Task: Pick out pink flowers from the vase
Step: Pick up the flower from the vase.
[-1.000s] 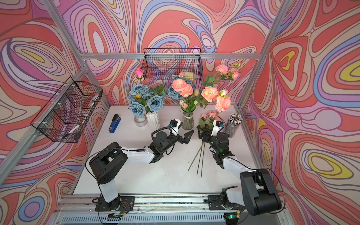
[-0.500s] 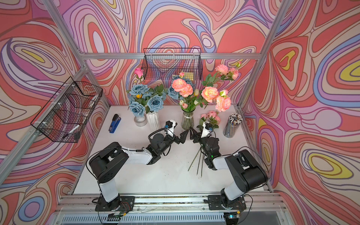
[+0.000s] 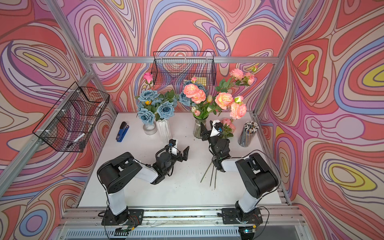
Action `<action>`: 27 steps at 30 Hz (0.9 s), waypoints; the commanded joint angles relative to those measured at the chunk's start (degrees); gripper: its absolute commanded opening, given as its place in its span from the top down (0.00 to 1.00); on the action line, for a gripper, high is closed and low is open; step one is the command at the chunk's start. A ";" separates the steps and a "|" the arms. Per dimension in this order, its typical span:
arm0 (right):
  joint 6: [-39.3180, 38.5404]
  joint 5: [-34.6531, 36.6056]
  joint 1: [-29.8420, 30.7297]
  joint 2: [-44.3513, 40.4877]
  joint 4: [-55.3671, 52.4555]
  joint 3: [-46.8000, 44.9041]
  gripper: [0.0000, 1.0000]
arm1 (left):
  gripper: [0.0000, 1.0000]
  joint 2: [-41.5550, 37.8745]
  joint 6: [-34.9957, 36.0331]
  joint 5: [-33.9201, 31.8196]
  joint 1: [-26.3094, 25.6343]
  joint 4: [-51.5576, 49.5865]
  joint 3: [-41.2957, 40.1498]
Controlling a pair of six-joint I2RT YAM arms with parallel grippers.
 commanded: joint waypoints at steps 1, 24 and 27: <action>-2.26 1.01 0.18 1.86 -1.14 2.26 0.41 | 0.00 -1.93 2.54 -8.13 0.43 4.52 -1.15; -5.26 2.99 0.24 8.89 -4.40 12.29 0.70 | 0.00 -4.18 2.24 -17.75 7.33 4.74 -3.53; -5.72 3.22 0.23 8.53 -4.55 12.56 0.76 | 0.00 -4.52 2.15 -16.78 7.51 4.67 -3.54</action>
